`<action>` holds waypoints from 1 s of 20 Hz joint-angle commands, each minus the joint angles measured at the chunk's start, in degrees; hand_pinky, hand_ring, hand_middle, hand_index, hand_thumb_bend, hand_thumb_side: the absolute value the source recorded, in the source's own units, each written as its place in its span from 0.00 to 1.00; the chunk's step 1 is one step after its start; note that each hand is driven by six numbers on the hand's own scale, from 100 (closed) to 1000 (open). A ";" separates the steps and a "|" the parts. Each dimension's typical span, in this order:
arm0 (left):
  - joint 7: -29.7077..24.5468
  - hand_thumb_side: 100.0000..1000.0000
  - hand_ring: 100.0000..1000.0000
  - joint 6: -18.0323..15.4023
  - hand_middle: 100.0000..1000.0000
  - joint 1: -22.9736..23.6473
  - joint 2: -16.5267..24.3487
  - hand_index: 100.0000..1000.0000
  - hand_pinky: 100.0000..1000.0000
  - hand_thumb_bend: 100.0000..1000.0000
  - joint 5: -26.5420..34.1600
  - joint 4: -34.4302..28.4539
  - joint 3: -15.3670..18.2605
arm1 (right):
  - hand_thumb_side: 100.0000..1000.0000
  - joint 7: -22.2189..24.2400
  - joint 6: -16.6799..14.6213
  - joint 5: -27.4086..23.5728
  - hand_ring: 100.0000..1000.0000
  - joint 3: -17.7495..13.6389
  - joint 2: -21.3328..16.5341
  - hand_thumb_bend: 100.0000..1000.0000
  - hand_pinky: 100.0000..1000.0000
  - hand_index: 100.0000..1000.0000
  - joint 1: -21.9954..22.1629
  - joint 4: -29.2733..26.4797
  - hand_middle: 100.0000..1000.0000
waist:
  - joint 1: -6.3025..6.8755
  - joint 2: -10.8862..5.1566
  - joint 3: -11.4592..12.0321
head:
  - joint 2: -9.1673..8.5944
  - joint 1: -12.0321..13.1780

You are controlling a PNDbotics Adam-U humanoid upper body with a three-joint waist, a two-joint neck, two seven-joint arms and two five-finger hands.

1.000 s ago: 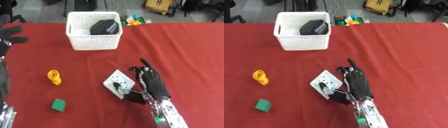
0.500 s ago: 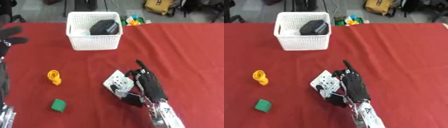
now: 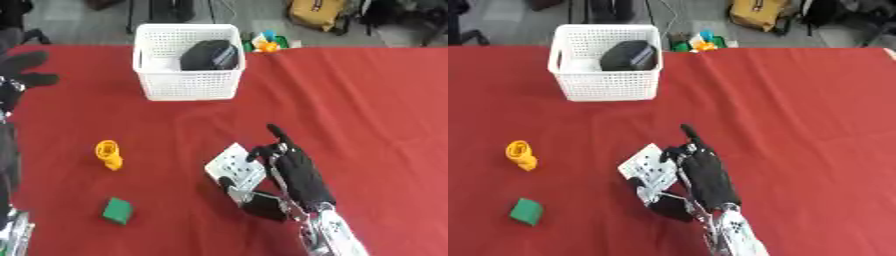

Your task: Pick up objects on the table and place them in the box.

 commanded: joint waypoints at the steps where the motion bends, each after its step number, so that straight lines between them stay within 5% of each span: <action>1: -0.17 0.98 0.78 0.09 0.84 -0.57 0.17 0.90 0.66 0.07 0.26 -1.12 -0.25 | 0.70 -0.09 0.11 -0.59 0.99 -0.29 -0.51 0.45 0.71 0.62 -0.51 -1.49 0.17 | 0.19 -1.47 -0.09 | -0.42 0.09; 20: -0.54 0.98 0.78 -0.03 0.85 -0.52 0.06 0.90 0.66 0.07 0.30 -1.12 -0.35 | 0.71 -0.35 0.46 -0.15 0.99 -1.18 -0.40 0.44 0.72 0.63 -1.17 0.12 0.17 | 0.35 -0.78 0.29 | -0.77 -0.51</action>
